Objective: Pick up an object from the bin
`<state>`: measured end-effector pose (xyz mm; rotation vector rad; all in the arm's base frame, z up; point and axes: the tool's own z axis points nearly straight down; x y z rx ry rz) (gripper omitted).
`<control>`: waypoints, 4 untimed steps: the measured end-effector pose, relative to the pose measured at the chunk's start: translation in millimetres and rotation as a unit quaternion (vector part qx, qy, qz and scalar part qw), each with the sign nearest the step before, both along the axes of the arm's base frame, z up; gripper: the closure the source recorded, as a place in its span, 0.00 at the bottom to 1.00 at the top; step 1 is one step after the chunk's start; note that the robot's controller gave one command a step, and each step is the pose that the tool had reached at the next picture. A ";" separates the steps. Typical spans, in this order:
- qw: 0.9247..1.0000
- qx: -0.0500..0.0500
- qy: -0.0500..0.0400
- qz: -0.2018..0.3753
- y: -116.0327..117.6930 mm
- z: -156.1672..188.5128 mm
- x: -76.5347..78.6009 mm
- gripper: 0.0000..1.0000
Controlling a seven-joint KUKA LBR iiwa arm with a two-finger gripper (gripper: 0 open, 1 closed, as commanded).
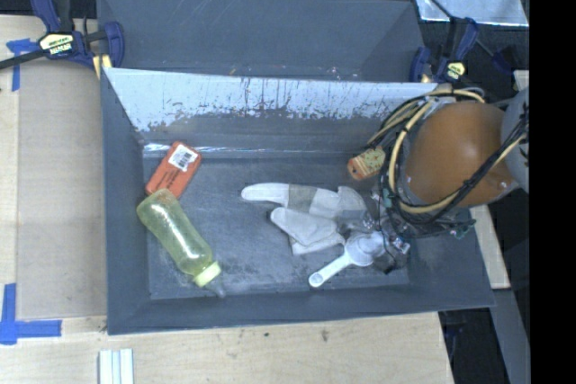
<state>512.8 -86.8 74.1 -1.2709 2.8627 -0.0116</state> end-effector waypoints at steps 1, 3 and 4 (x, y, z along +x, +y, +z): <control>1.000 0.000 0.000 0.000 0.0 0.0 0.0 1.00; 1.000 0.002 0.006 0.000 1.8 21.8 -3.4 1.00; 1.000 0.001 0.003 0.000 1.2 37.9 -0.9 1.00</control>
Offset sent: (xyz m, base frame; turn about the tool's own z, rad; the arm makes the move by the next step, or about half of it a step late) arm 0.0001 -0.0001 0.1238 0.0000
